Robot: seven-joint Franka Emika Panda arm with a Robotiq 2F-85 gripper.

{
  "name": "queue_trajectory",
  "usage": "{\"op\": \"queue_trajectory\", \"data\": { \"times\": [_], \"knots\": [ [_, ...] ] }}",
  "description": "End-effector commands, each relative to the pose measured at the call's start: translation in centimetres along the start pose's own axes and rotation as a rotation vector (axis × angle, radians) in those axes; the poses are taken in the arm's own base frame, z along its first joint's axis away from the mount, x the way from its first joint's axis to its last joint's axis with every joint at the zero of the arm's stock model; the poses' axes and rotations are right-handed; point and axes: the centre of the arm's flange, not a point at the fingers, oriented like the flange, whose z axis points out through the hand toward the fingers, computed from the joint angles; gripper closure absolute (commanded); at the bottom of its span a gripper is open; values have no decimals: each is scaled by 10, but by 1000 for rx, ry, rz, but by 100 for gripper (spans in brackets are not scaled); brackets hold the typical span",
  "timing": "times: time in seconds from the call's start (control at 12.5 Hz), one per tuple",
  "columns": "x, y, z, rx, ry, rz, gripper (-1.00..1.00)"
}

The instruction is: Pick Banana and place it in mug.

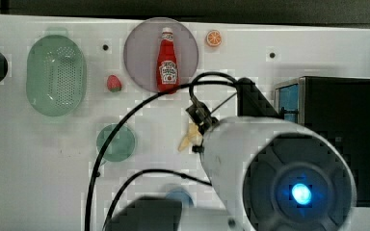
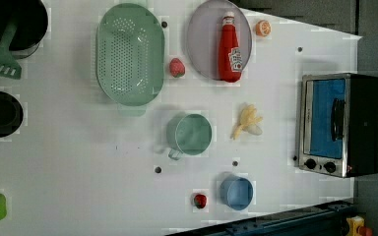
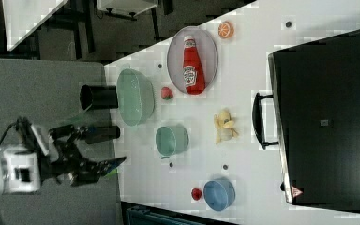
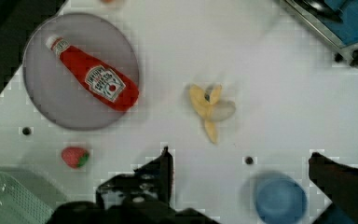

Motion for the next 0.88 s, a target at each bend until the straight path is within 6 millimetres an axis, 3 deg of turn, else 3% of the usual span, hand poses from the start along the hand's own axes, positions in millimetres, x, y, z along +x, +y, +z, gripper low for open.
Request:
{"op": "queue_trajectory", "data": {
  "times": [0.08,0.48,0.88],
  "knots": [
    [-3,-8,152,-171,-151,-117,-100],
    [-8,-4,287,-132,-134,-418,-100],
    [-7,-2,382,-108,-135,-797,-100]
  ]
}}
